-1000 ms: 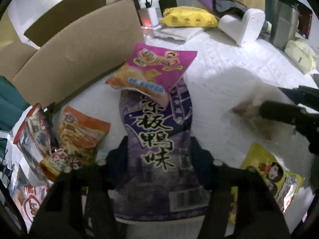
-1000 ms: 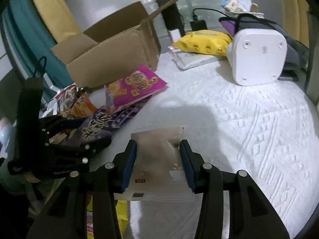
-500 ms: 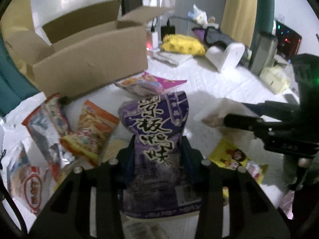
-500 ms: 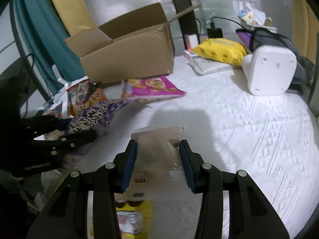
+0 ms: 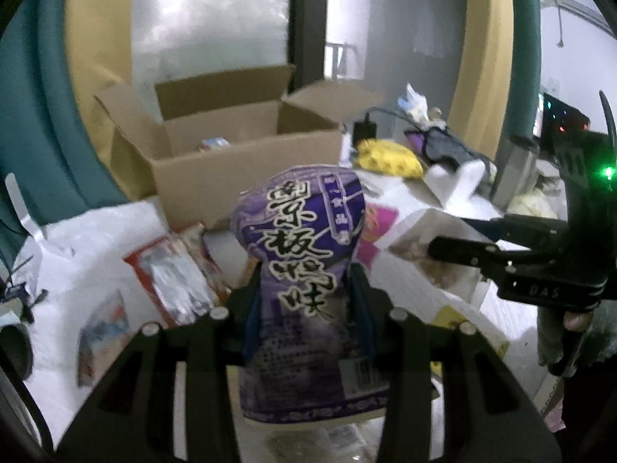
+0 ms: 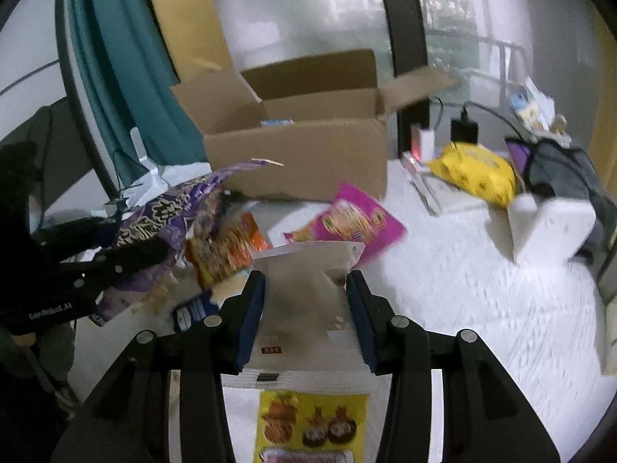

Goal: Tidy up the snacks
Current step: 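Carry both bags into the cardboard box and open both tools, then lift both tools out of the box and return to the snacks, then grasp the clear bread packet with the left tool while the right tool grasps the yellow noodle-snack bag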

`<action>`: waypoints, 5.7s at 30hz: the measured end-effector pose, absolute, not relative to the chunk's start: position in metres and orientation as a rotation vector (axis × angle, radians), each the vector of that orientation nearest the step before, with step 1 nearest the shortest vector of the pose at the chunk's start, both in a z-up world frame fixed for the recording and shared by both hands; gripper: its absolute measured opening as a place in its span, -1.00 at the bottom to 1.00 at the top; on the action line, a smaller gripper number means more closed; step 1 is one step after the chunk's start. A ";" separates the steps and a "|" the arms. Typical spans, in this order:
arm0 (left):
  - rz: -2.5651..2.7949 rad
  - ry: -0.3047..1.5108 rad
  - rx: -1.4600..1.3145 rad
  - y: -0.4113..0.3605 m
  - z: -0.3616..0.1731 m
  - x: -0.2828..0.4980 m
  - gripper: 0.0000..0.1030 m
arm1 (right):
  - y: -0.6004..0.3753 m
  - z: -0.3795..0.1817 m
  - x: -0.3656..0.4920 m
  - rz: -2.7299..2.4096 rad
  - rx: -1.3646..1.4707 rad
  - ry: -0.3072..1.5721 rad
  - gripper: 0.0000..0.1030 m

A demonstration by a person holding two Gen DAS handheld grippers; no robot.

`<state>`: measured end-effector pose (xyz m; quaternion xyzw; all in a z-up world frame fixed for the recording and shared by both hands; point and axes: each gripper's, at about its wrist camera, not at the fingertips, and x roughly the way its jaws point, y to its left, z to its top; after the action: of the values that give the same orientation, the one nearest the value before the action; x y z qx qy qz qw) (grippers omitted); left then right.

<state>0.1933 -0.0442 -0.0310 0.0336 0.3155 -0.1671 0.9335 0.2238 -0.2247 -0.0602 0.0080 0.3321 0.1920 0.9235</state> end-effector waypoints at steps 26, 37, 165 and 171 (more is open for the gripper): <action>-0.290 0.440 0.118 -0.013 0.032 0.287 -0.18 | -0.192 0.014 0.321 0.386 -0.019 0.504 -0.10; -0.257 0.594 -0.012 0.006 0.027 0.404 -0.15 | -0.190 0.025 0.393 0.337 0.018 0.494 -0.10; -0.308 0.807 0.035 -0.055 -0.111 0.089 0.67 | -0.236 -0.140 0.145 0.341 -0.040 0.857 0.21; -0.294 0.703 0.022 -0.045 -0.081 0.106 0.67 | -0.227 -0.111 0.157 0.378 -0.036 0.778 0.21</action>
<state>0.1063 -0.0450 -0.0811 0.0106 0.3429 -0.1434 0.9283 0.1565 -0.2266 -0.1110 -0.0176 0.3769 0.1831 0.9078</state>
